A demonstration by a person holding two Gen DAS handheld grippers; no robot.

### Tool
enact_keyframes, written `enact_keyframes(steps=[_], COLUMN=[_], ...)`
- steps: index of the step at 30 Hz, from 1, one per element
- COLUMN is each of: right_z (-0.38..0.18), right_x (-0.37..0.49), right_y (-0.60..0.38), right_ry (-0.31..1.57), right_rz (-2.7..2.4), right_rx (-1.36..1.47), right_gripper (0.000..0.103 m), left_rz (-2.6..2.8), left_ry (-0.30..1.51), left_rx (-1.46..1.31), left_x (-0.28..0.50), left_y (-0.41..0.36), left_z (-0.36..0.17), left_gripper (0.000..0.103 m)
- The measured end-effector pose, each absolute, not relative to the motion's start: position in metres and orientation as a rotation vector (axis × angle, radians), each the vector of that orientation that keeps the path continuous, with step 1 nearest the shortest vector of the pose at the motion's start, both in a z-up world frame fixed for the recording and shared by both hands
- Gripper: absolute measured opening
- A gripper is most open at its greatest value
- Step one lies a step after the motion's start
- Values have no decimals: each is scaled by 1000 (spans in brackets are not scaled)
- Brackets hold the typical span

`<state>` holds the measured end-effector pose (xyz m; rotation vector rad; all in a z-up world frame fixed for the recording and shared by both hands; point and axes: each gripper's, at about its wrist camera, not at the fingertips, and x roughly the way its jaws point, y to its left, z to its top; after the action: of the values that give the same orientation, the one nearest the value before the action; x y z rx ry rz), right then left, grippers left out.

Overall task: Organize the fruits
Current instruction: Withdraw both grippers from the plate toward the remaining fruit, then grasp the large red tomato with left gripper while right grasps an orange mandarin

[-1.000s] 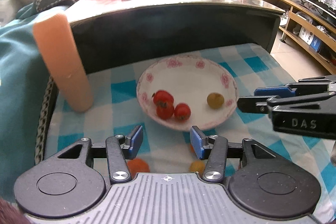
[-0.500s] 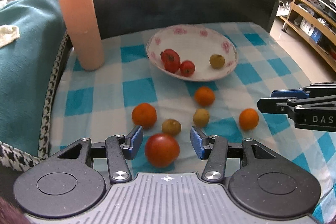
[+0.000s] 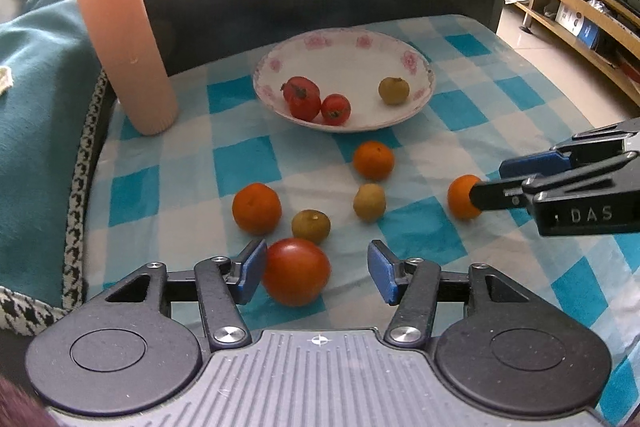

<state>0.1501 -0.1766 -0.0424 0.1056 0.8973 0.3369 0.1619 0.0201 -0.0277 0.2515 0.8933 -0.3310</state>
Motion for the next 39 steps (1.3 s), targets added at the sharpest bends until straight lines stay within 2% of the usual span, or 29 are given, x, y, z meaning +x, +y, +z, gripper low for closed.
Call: enact_keyframes(steps=[25,39], right_z=[-67,-67], right_x=[164,165], right_y=[-161,-160], right_ry=[962,959], right_rz=[351,350], right_rx=[45,35], right_gripper=[54,53], left_rz=[-313,-295], left_ry=[940,978], left_rx=[270,252], left_x=[170,183], left_y=[23,27], left_z=[-46,-58], left_gripper=[66,60])
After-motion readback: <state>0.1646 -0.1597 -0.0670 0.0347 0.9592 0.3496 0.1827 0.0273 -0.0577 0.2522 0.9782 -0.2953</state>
